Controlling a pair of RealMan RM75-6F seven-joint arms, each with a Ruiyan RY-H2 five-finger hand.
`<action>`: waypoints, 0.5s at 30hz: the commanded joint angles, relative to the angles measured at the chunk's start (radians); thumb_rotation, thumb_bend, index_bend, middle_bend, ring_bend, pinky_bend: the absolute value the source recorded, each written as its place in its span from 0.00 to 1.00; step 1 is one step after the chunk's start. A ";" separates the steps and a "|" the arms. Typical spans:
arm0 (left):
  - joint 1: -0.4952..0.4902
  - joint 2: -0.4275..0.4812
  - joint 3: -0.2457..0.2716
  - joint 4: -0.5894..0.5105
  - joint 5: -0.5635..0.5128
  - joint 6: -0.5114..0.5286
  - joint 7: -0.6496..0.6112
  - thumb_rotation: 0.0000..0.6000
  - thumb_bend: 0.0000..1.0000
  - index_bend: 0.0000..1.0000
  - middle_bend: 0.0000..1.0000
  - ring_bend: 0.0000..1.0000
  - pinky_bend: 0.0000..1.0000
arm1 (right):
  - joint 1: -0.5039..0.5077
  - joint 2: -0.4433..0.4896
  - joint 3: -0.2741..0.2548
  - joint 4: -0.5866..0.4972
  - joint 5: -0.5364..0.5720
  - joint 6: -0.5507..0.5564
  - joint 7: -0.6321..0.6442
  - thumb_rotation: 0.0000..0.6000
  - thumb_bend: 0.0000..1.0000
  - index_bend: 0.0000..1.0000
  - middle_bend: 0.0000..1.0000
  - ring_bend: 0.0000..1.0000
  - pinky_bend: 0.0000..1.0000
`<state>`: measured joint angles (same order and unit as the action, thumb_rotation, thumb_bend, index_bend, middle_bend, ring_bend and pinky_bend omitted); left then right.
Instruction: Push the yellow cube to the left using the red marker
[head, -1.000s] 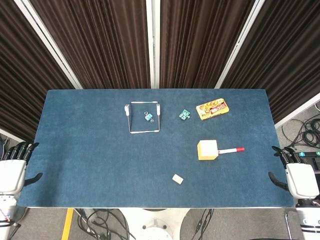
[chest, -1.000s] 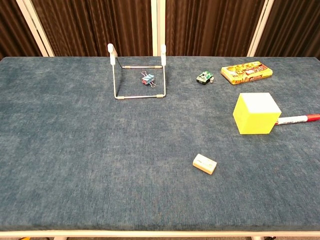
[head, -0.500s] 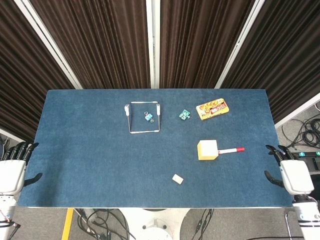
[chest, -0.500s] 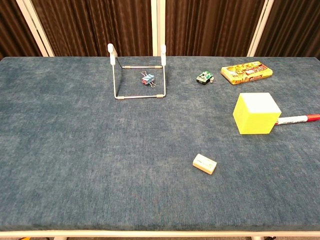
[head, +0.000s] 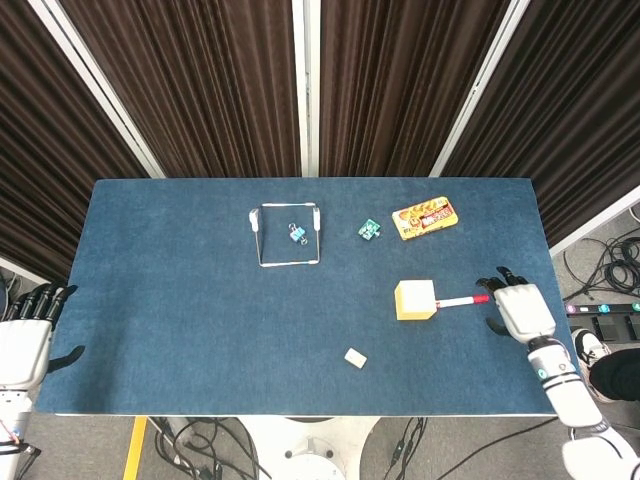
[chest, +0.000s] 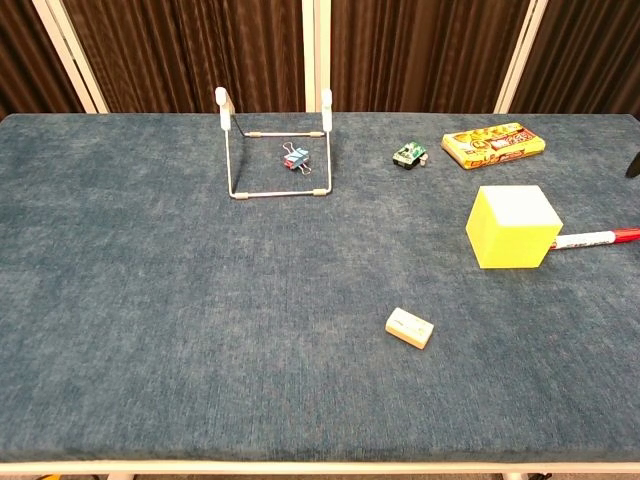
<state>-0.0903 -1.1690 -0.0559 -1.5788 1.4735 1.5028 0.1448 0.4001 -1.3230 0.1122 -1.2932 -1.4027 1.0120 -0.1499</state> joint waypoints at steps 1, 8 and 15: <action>0.000 0.000 0.000 0.000 0.000 0.000 0.000 1.00 0.16 0.22 0.21 0.14 0.18 | 0.055 -0.097 0.003 0.120 0.014 -0.050 -0.012 1.00 0.08 0.32 0.36 0.10 0.30; 0.000 0.000 0.000 0.000 0.000 0.000 0.000 1.00 0.16 0.22 0.21 0.14 0.18 | 0.093 -0.190 -0.017 0.255 -0.010 -0.069 0.010 1.00 0.15 0.39 0.41 0.10 0.30; 0.000 0.000 0.000 0.000 0.000 0.000 0.000 1.00 0.16 0.22 0.21 0.14 0.18 | 0.115 -0.264 -0.029 0.361 -0.015 -0.086 0.036 1.00 0.16 0.43 0.45 0.12 0.29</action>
<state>-0.0902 -1.1690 -0.0560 -1.5788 1.4735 1.5027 0.1448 0.5079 -1.5714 0.0882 -0.9496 -1.4142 0.9311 -0.1215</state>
